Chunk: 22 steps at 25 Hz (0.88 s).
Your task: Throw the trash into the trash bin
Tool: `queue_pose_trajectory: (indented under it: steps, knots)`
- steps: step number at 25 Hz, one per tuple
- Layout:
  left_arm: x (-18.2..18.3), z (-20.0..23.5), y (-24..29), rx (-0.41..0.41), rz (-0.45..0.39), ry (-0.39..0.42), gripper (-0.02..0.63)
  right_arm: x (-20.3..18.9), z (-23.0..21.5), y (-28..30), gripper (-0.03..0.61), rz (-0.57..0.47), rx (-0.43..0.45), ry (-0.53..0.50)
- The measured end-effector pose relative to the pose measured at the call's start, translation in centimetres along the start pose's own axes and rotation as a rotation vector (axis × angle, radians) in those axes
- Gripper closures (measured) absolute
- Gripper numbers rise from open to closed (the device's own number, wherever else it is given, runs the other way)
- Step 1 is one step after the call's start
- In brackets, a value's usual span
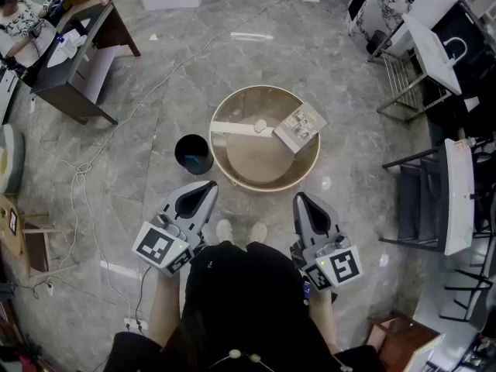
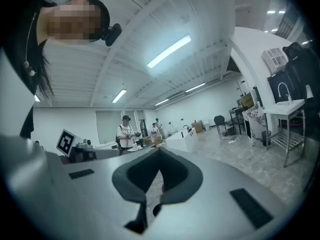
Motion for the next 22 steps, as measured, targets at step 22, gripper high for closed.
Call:
queue_pose_trajectory:
  steps: [22]
  knots:
    - [-1.0, 3.5, -4.3, 0.077, -0.016, -0.043, 0.607, -2.3, 2.2, 2.9, 0.575, 0.042, -0.003, 0.040]
Point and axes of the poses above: the fingertips, and each gripper's own axes: y forward along the fingers, z to its left, x out of its top, the point moved 2 cm from there along -y, backward along the fingers, and after that the axes turned 3 degrees about -x, right-handed, at the moved point
